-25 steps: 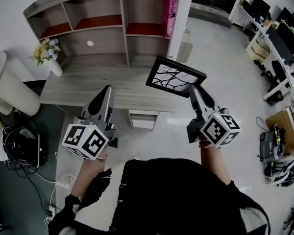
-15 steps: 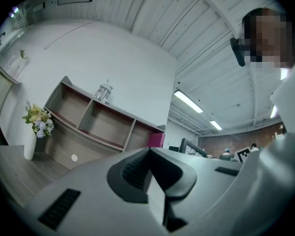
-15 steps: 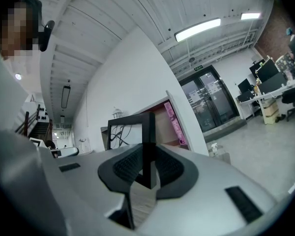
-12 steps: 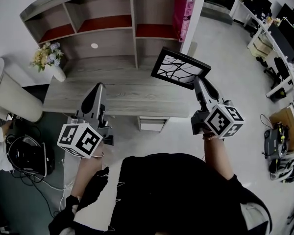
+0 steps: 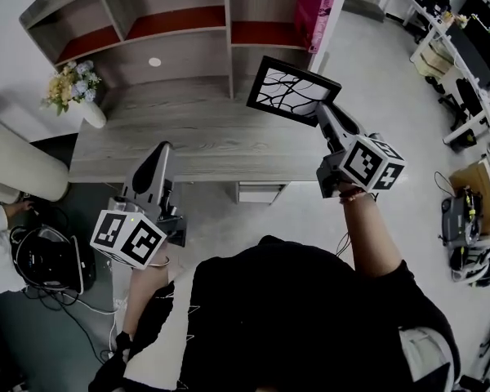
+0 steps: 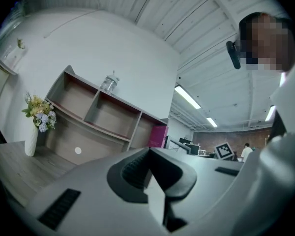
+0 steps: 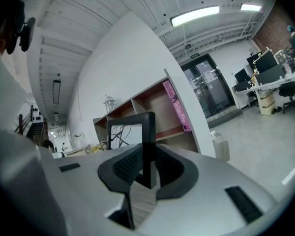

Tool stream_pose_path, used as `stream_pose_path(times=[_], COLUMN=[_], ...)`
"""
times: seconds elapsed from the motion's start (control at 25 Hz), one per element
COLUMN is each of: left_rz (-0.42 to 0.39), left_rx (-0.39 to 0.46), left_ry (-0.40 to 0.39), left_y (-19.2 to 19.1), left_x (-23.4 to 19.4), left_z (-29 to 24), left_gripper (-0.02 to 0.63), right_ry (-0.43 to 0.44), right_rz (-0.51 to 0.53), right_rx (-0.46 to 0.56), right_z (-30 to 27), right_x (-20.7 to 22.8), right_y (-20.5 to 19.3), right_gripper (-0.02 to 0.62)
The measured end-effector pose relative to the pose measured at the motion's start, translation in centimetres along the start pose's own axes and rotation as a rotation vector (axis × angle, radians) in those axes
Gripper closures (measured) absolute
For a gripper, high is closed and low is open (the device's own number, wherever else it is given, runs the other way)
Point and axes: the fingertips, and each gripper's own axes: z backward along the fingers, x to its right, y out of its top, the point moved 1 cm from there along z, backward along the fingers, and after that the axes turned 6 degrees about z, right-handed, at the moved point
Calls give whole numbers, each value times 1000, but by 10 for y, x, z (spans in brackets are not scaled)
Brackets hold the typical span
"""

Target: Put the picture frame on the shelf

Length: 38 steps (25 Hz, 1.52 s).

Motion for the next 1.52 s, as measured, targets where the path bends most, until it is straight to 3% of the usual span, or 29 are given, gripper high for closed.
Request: stream_pose_path(times=[0.32,0.52,0.92,1.52], left_rz=[39,18,29,12], left_rx=[-39,2,60,101], left_ry=[33,72,144,226], left_y=[-10,3,20,38], left_x=[-23,-40,-71,-100], left_z=[18,23,15,12], left_gripper=[594,594,595,594], right_ry=[2,-17,-121,-197], right_rz=[31,46,-90,-31], right_rx=[-95,-106,-202,-316], right_z=[-63,-94,-162,-217], right_x=[-8,0,38,67], right_y=[18,29,20,10], right_gripper=[514,514,514,512])
